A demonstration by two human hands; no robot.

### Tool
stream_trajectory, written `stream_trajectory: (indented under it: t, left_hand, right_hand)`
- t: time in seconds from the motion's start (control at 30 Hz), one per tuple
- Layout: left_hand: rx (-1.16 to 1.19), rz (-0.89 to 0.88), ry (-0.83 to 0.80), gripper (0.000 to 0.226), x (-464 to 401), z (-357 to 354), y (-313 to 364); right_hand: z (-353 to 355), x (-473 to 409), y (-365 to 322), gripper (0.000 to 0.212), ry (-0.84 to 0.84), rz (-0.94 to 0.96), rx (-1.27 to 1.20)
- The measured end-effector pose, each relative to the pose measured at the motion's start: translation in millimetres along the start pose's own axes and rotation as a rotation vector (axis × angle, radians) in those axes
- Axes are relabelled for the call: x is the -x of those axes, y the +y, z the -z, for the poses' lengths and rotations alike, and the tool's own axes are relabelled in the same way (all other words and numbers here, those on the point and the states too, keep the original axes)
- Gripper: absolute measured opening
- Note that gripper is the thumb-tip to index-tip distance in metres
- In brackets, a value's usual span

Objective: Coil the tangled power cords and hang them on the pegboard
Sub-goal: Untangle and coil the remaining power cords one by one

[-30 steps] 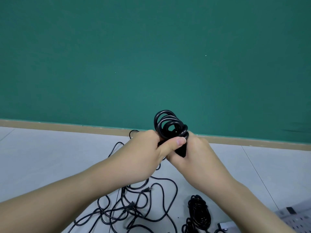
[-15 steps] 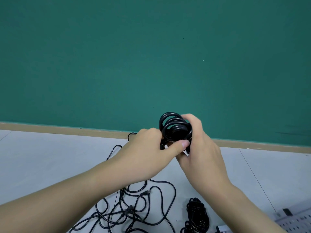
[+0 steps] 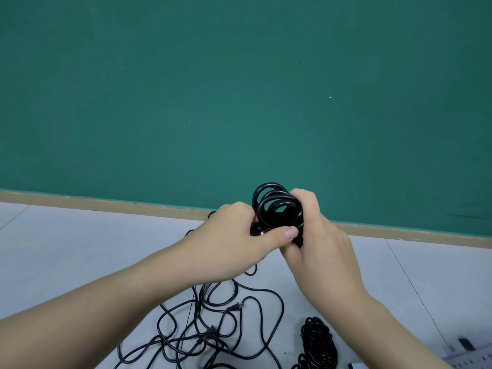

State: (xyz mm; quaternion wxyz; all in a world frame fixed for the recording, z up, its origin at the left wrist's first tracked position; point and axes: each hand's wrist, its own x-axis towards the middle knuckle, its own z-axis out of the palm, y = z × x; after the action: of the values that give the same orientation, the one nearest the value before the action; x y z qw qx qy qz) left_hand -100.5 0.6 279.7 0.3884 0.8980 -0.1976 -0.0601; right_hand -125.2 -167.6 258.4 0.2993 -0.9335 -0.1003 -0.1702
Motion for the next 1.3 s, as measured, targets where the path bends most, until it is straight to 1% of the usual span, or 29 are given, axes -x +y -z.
stream_trajectory:
  t: [0.07, 0.17, 0.27, 0.33, 0.37, 0.43, 0.57, 0.67, 0.73, 0.83, 0.87, 0.93, 1.0, 1.07, 1.17, 1.23, 1.3]
  left_hand:
    - [-0.028, -0.026, -0.009, 0.044, 1.5, 0.1, -0.8]
    - [-0.021, -0.104, -0.021, 0.023, 5.1, 3.1, 3.9]
    - [0.051, -0.170, 0.034, 0.014, 6.8, 5.6, 4.3]
    - [0.127, -0.203, 0.010, 0.010, 6.4, 5.2, 2.4]
    - [0.175, -0.217, -0.007, 0.014, 5.8, 4.6, 1.6]
    - [0.270, -0.222, -0.012, 0.021, 4.1, 4.9, 1.3]
    - [0.285, -0.258, 0.116, 0.023, -1.2, 7.4, 4.5]
    - [0.375, -0.194, 0.149, 0.045, -6.6, 10.4, 6.6]
    - [0.444, -0.140, 0.119, 0.052, -7.7, 12.1, 9.1]
    - [0.464, -0.112, 0.053, 0.058, -8.7, 13.8, 12.3]
    - [0.466, -0.115, 0.035, 0.058, -9.2, 14.3, 12.5]
    - [0.495, -0.106, -0.016, 0.055, -10.9, 15.4, 12.0]
    - [0.492, -0.083, -0.063, 0.054, -11.0, 16.6, 12.4]
    - [0.453, -0.083, -0.113, 0.047, -9.4, 16.4, 11.4]
    - [0.363, -0.105, -0.095, 0.061, -8.9, 15.7, 4.3]
    - [0.288, -0.104, -0.076, 0.074, -8.9, 16.2, -1.3]
    - [0.276, -0.063, -0.101, 0.079, -8.9, 15.0, -4.5]
  right_hand:
    - [-1.0, -0.3, 4.1, 0.044, -0.031, -0.041, -0.121]
    - [1.2, -2.7, 8.3, 0.037, -0.062, -0.165, -0.336]
    - [7.7, -8.8, 10.5, 0.027, -0.083, -0.261, -0.495]
    - [11.1, -11.4, 10.3, 0.018, -0.122, -0.332, -0.623]
    - [11.8, -11.5, 9.8, 0.015, -0.155, -0.377, -0.707]
    - [12.2, -10.7, 7.4, 0.018, -0.230, -0.464, -0.890]
    - [17.0, -9.4, -1.5, 0.017, -0.377, -0.573, -1.179]
    - [24.6, -9.0, -8.3, 0.017, -0.478, -0.624, -1.436]
    - [29.1, -8.4, -9.8, 0.023, -0.518, -0.626, -1.547]
    - [30.7, -6.9, -8.2, 0.013, -0.573, -0.562, -1.622]
    - [30.0, -6.4, -6.9, 0.013, -0.595, -0.534, -1.641]
    - [28.9, -5.1, -3.9, 0.018, -0.636, -0.473, -1.666]
    - [28.6, -4.2, -3.1, 0.026, -0.659, -0.423, -1.619]
    - [29.2, -3.5, -2.4, 0.035, -0.692, -0.396, -1.550]
    - [29.8, -3.5, -3.5, 0.030, -0.745, -0.364, -1.488]
    - [29.7, -4.2, -4.8, 0.028, -0.741, -0.375, -1.419]
    - [28.8, -4.5, -5.2, 0.019, -0.724, -0.387, -1.334]
